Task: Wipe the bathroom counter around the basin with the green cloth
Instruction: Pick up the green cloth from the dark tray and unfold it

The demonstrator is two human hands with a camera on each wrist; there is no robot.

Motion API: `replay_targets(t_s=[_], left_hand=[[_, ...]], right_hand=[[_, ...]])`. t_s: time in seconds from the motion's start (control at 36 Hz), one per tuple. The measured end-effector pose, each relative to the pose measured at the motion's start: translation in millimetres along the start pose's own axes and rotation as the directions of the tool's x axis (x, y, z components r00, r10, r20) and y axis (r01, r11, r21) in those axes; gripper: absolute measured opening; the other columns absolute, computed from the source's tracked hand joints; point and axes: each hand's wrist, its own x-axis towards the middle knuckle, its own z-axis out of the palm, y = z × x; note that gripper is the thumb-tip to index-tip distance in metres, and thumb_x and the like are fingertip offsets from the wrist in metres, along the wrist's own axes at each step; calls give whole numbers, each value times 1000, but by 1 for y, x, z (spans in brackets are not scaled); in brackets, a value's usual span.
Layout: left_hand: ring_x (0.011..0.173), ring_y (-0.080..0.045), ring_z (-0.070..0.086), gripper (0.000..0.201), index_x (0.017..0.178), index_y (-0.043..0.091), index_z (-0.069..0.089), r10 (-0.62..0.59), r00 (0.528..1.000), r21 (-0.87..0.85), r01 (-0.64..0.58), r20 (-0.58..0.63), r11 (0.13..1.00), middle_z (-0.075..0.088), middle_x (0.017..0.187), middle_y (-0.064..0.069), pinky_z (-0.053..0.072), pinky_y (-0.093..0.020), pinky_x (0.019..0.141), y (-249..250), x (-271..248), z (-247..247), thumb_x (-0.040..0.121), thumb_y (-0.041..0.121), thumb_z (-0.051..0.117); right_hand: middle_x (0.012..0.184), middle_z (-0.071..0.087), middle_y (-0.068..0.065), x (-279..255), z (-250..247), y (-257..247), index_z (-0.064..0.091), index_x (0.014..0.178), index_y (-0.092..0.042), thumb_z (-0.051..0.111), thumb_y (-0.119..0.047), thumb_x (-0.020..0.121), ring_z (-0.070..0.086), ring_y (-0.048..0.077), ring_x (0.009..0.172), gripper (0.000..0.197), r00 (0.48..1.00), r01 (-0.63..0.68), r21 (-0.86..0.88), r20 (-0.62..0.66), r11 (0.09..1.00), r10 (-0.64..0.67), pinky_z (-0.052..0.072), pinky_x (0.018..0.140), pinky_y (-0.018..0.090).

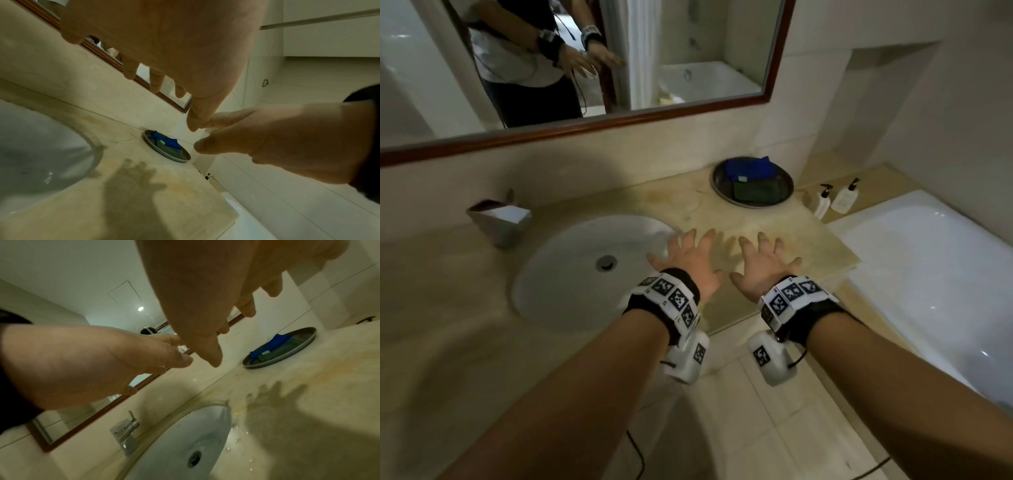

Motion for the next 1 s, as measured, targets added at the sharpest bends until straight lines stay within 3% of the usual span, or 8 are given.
replay_targets(t_s=[0.22,0.39,0.56,0.67,0.83,1.0], left_hand=[[147,-28,4,79,149,46,5,20,1000,-22,-20,-7,1000,3,161,8,13,-70,108,52,51,-2,88,55,53],[148,-31,3,79,152,39,6,36,999,-81,-36,-1,996,4,162,3,22,-57,111,81,111,-11,91,46,55],[145,-34,12,80,153,36,5,-8,1000,-142,10,12,990,9,160,-4,25,-50,112,97,182,-16,91,41,56],[143,-37,14,82,152,36,5,-42,997,-165,51,62,985,11,159,-2,25,-56,113,100,228,-15,89,39,56],[143,-34,21,69,153,36,12,-80,987,-282,118,142,952,8,161,-5,25,-44,113,106,279,-17,95,43,50],[136,-34,32,66,151,33,18,-102,984,-278,140,147,950,17,156,-6,29,-43,109,107,307,-11,94,42,50]], right_hand=[[161,1,1,45,-18,52,12,149,-34,52,-52,87,-1,36,146,76,999,-46,30,-11,998,47,14,108,69],[160,3,2,101,-33,78,13,150,-33,54,-49,87,0,35,147,77,996,-89,57,-13,994,90,14,108,69],[160,4,0,169,-48,94,14,150,-35,57,-43,86,3,34,146,77,996,-94,31,-5,995,94,16,109,67],[161,4,-1,217,-54,99,12,149,-36,53,-37,87,5,35,146,75,995,-94,-17,33,995,95,19,110,65],[158,14,1,274,-53,107,19,148,-33,51,-38,91,11,38,144,66,999,-52,12,16,999,52,19,111,60],[145,36,3,326,-45,115,35,138,-32,51,-40,89,20,41,139,53,991,-50,33,129,998,46,13,109,69]])
